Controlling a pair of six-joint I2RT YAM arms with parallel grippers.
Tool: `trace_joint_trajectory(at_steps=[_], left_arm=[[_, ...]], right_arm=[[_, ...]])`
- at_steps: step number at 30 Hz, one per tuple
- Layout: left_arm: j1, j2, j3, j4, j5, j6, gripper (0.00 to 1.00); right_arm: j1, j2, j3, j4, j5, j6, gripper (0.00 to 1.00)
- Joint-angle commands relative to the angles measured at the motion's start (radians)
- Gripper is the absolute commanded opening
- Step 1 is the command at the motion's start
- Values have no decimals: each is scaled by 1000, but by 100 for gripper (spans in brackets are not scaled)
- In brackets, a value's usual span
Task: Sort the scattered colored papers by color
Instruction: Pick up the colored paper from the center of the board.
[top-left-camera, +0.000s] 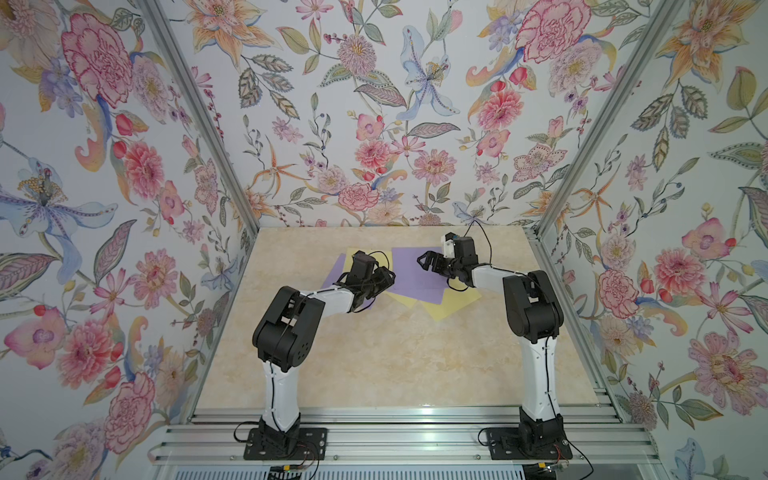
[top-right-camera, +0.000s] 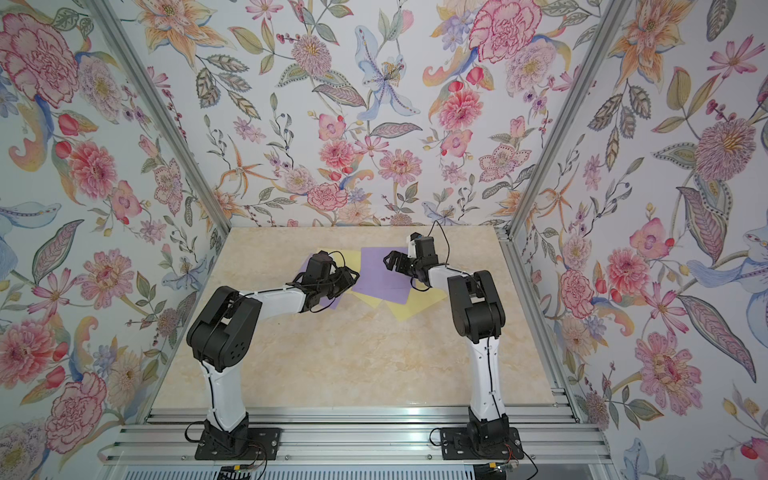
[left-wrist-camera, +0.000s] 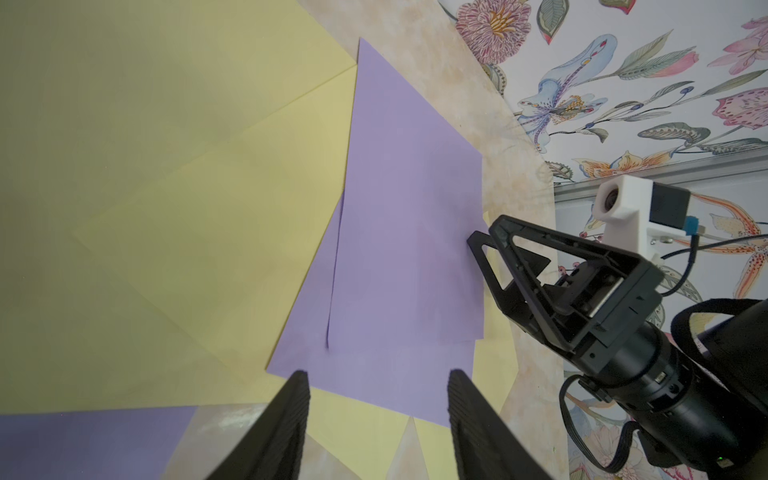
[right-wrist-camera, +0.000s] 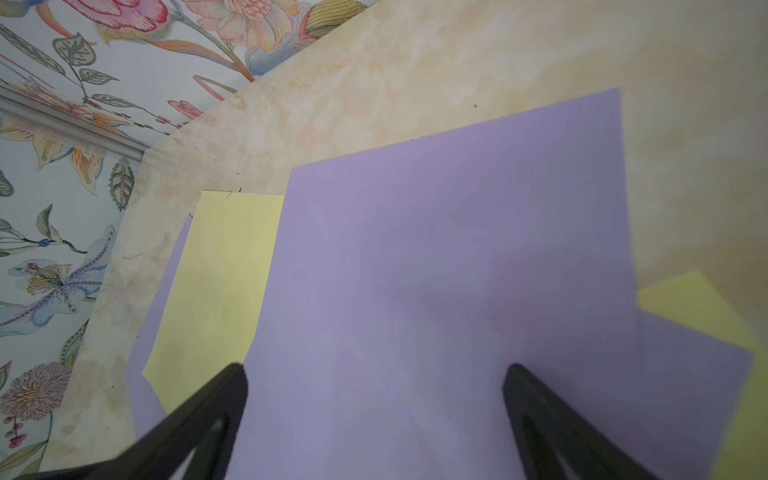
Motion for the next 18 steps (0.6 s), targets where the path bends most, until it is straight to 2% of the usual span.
trace_joint_trajectory(at_steps=[1,18], left_arm=[[-12,22,36,-2,15,-21,56],[-57,150,157,-112,-6,-11,55]], right_arm=[[0,35,35,-63,26,22,100],[12,69,56,-92,15,38,100]])
